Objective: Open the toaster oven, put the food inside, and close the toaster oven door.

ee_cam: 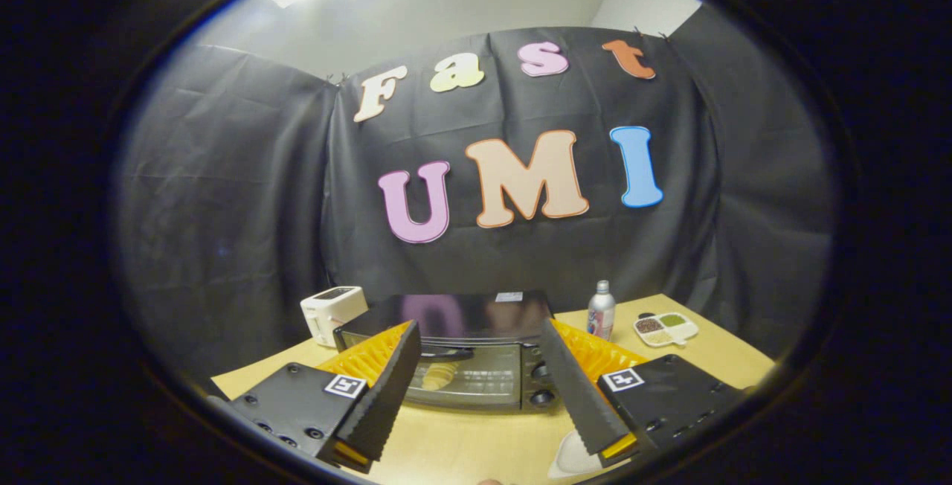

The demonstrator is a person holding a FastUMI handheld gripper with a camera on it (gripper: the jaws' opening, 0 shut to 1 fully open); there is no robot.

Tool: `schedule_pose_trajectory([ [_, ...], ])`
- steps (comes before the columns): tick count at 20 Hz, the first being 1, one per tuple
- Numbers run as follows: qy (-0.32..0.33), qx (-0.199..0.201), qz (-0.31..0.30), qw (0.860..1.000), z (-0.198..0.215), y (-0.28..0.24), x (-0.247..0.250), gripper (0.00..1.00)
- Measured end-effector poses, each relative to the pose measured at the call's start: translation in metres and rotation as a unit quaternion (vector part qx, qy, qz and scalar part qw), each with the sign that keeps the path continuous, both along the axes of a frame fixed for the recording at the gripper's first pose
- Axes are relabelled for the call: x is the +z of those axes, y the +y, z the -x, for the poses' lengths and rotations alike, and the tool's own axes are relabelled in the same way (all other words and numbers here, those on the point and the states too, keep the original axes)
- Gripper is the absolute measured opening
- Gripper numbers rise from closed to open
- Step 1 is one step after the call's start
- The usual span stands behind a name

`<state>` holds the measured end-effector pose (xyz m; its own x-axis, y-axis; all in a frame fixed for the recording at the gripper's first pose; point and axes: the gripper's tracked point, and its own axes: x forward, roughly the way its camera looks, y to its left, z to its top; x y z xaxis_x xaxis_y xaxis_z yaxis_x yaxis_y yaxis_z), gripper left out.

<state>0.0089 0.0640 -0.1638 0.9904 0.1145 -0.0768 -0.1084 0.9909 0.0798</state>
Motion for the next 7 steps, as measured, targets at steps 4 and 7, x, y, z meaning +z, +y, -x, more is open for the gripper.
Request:
schedule_pose_trajectory([
  [4, -0.011, -0.014, 0.017, 1.0, 0.0, -0.017, 0.017, 0.99],
  [7, -0.012, -0.022, 0.032, 0.999, 0.001, -0.021, 0.02, 0.99],
])
